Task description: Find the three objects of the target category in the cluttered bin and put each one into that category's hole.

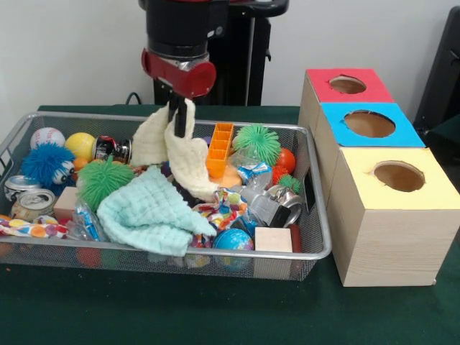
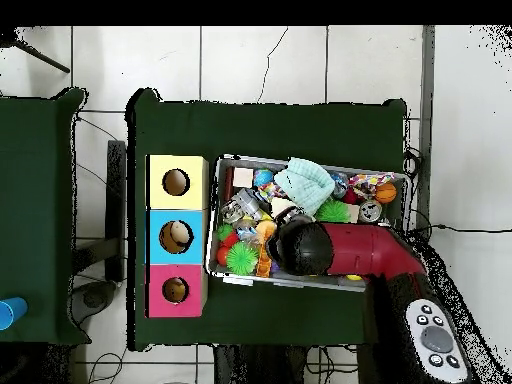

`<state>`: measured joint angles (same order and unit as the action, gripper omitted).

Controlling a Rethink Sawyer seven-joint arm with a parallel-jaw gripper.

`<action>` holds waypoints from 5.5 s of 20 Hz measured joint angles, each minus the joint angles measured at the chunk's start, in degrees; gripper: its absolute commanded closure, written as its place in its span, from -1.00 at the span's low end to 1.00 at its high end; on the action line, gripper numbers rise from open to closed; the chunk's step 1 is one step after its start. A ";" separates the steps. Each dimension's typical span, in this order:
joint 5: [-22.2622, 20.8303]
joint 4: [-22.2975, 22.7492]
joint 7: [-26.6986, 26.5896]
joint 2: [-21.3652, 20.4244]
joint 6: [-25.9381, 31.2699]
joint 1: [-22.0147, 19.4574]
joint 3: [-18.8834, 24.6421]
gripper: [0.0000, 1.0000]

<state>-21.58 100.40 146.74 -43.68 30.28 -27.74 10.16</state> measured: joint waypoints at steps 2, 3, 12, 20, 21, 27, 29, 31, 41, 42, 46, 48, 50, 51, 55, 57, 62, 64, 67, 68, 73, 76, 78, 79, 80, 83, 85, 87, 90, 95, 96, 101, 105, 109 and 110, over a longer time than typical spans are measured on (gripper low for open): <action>1.09 0.49 0.00 -0.62 0.00 1.10 0.01 1.00; 1.38 0.60 0.00 -0.74 -0.01 1.40 0.01 1.00; 6.97 1.97 0.00 -0.06 -2.73 8.46 0.18 1.00; 7.21 1.37 0.00 3.81 -6.89 13.40 -1.45 1.00; 7.21 1.05 0.00 4.69 -7.56 13.94 -1.86 1.00; 7.22 -1.36 0.00 10.04 -10.90 16.82 -4.90 1.00; 7.22 -1.86 0.00 11.11 -11.18 17.07 -5.53 1.00; 7.23 -2.21 0.00 11.77 -11.19 17.06 -5.90 1.00; 7.25 -3.84 0.00 13.44 -11.19 16.07 -7.38 1.00; 7.24 -3.86 0.00 13.46 -11.19 16.02 -7.41 1.00; 7.25 -4.10 0.00 13.57 -11.19 15.77 -7.41 -1.00; 7.25 -4.15 0.00 13.58 -11.19 15.64 -7.41 -1.00; 7.25 -4.26 0.00 13.60 -11.19 15.29 -7.42 -1.00; 7.25 -4.31 0.00 13.61 -11.19 15.14 -7.42 -1.00; 7.24 -4.32 0.00 13.49 -11.18 14.32 -7.26 -1.00; 7.35 -4.17 0.00 12.86 -11.08 13.79 -6.82 -1.00; 9.68 -2.91 0.00 8.22 -7.49 11.41 -4.37 -1.00; 10.53 -2.64 0.00 6.72 -5.92 10.73 -3.74 -1.00; 11.84 -2.50 0.00 4.16 -3.24 9.49 -2.60 -1.00; 12.40 -2.49 0.00 2.49 -1.94 8.56 -1.84 -1.00; 12.44 -2.51 0.00 0.93 -1.68 7.86 -1.33 -1.00; 11.31 -3.02 0.00 1.08 -1.69 8.02 -1.40 -1.00; 8.93 -3.90 0.00 2.05 -1.69 8.25 -1.75 -1.00; 7.98 -4.25 0.00 2.56 -1.68 8.35 -1.98 -1.00; 6.96 -4.62 0.00 3.15 -1.69 8.45 -2.22 -1.00; 3.75 -5.90 0.00 5.55 -1.71 8.78 -3.22 -1.00; 1.09 -6.96 0.00 8.11 -2.03 8.82 -4.05 -1.00; -0.38 -7.47 0.00 9.85 -2.63 8.82 -4.62 -1.00; -2.74 -8.24 0.00 13.33 -4.74 8.82 -5.63 -1.00; -4.83 -9.68 0.00 17.16 -8.16 8.57 -6.32 -1.00; -5.14 -10.34 0.00 18.27 -9.35 8.28 -6.35 -1.00; -5.86 -11.15 0.01 19.62 -10.92 7.37 -6.34 -1.00; -7.16 -11.27 0.01 19.67 -10.97 6.24 -6.33 -1.00; -9.11 -11.79 0.01 19.71 -10.97 5.34 -6.66 -1.00; -9.49 -11.93 0.01 19.73 -10.98 5.30 -6.82 -1.00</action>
<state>-31.07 88.46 146.76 -23.95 19.30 -22.44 3.34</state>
